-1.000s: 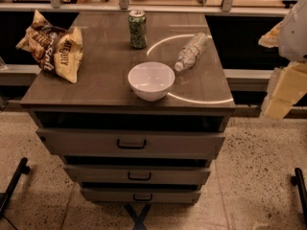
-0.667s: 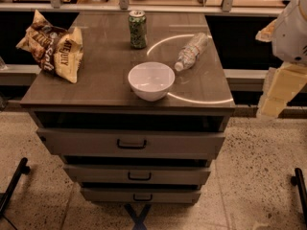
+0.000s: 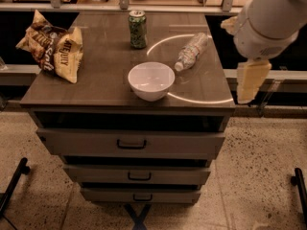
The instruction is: Place water bottle into white bowl
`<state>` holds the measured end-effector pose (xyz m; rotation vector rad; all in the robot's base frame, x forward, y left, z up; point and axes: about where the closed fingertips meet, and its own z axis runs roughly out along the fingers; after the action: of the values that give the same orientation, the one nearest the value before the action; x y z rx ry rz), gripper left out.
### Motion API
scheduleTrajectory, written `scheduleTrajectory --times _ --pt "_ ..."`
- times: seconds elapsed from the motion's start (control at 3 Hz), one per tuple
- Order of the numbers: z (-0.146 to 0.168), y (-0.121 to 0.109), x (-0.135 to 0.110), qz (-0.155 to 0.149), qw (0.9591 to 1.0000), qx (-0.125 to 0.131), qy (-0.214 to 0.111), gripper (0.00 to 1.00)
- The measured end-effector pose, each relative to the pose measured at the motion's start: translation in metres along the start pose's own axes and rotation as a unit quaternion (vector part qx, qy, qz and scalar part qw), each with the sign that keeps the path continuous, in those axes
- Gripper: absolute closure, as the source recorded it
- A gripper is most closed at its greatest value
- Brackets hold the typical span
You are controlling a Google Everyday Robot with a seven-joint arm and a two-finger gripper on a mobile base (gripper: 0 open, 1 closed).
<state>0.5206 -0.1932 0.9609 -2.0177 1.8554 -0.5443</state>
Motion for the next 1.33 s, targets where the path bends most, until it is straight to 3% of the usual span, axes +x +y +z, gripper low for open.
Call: scheduleTrajectory --times 0.33,0.67,1.0,1.33 --pt "0.000 -0.004 0.000 -0.003 1.0000 0.008 0.002 0.00" --pt "0.001 -0.018 -0.015 -0.072 0.9972 0.021 -0.006 0.00" --pt "0.016 -0.050 -0.027 -0.169 0.9850 0.033 -0.003 0.00" --pt "0.046 -0.080 -0.040 -0.264 0.9645 0.013 -0.009 0.00"
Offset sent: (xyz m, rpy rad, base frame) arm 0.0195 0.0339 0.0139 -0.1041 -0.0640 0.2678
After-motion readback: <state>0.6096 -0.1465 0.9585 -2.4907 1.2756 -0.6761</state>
